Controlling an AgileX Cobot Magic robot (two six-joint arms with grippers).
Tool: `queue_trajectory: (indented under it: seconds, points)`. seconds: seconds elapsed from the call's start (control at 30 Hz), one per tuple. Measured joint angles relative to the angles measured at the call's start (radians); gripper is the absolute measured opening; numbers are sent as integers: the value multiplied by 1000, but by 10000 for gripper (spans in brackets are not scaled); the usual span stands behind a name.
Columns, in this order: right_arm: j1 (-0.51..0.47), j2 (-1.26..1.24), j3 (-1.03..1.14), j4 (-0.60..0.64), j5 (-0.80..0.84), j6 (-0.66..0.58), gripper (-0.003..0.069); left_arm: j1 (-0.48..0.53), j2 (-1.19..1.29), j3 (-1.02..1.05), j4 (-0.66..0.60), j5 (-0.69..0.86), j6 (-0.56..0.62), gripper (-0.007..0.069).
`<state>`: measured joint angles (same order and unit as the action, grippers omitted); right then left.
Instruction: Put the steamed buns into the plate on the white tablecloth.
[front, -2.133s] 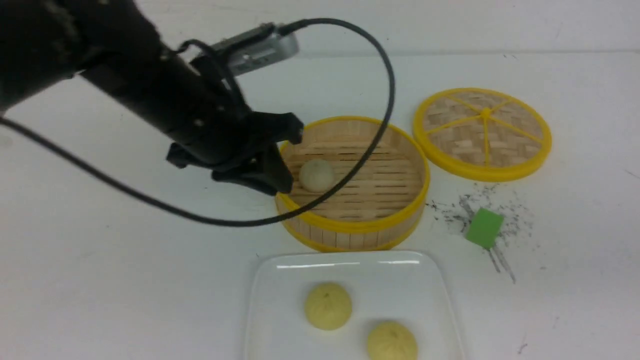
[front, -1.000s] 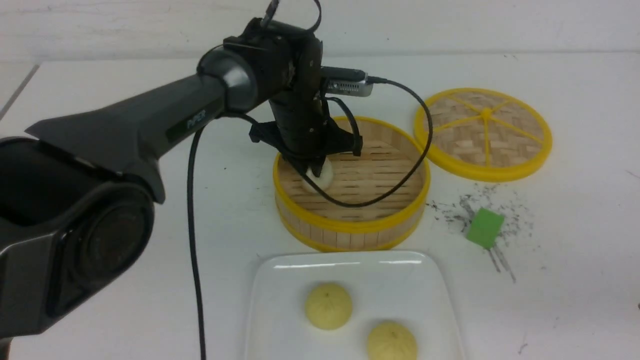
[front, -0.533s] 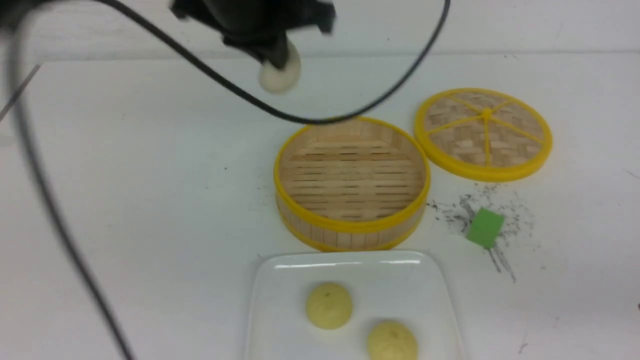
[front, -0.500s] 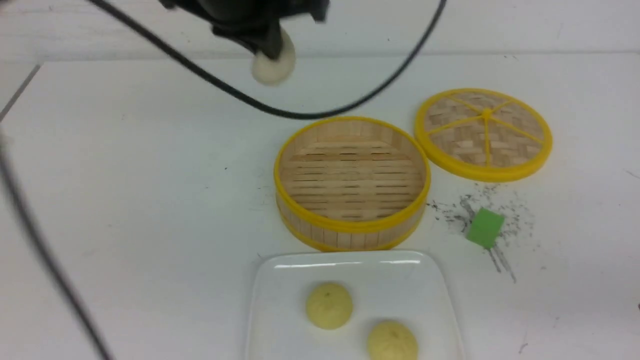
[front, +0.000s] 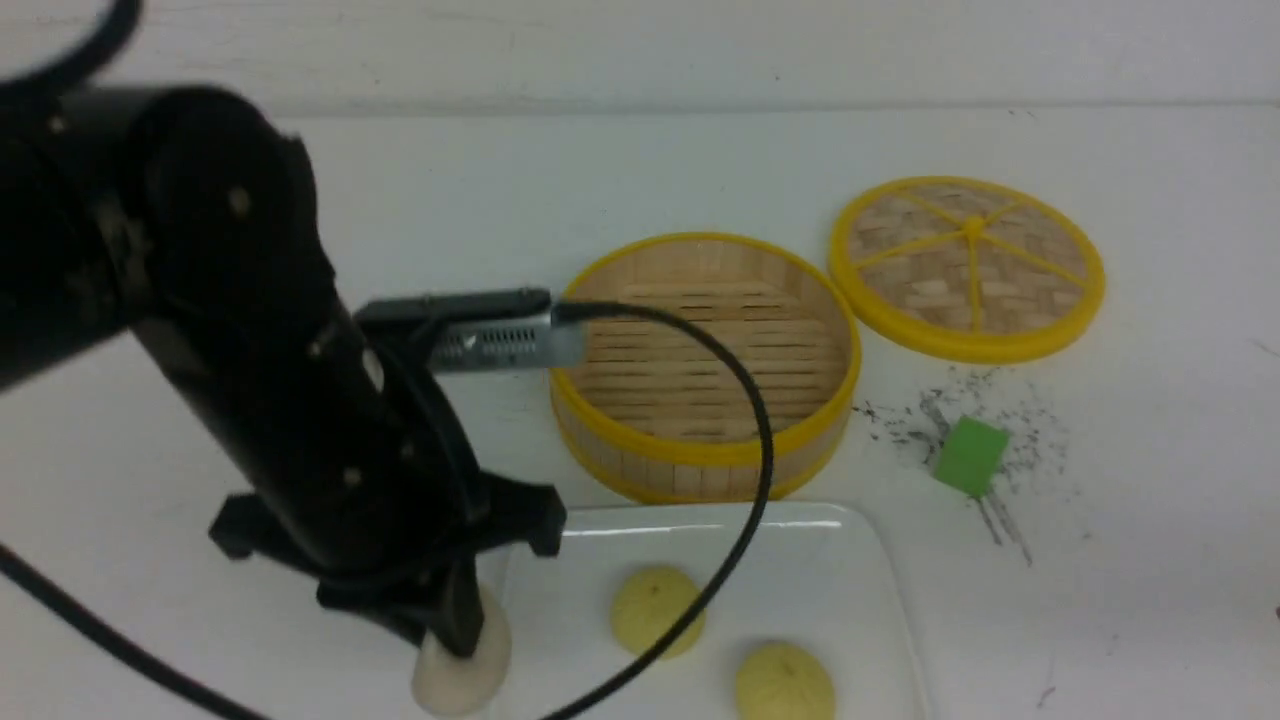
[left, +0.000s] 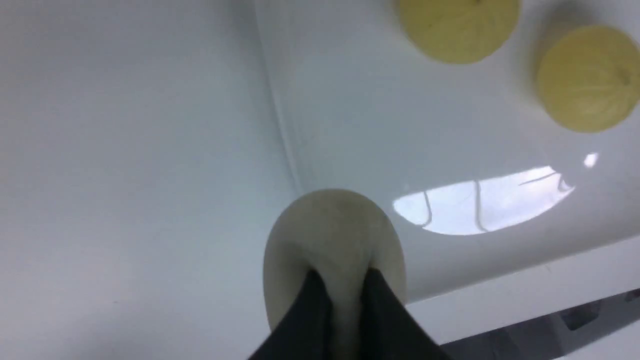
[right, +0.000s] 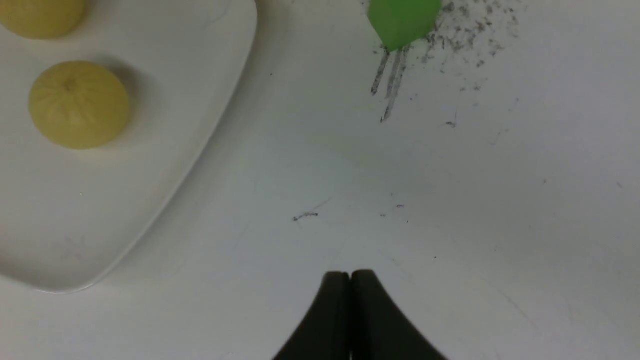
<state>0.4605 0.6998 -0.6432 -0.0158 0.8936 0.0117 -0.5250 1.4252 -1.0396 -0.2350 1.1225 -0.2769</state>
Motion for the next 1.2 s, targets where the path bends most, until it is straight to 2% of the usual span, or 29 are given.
queue_trajectory:
  seconds: [0.23, 0.4, 0.5, 0.9, 1.2]
  points:
    - [0, 0, 0, 0, -1, 1, 23, -31, 0, 81, -108, -174, 24, 162]
    - [0, 0, 0, 0, -2, 1, 27, -118, 0, 81, -104, -255, 27, 209]
    - [0, 0, 0, 0, -2, 1, 34, -178, 0, 81, -64, -309, 28, 269]
    - [0, -22, -5, 45, 99, 2, 43, -198, 0, 81, 14, -344, -29, 426]
    - [0, -227, -134, 16, 246, 4, 49, -198, 0, 81, 29, -365, -33, 445]
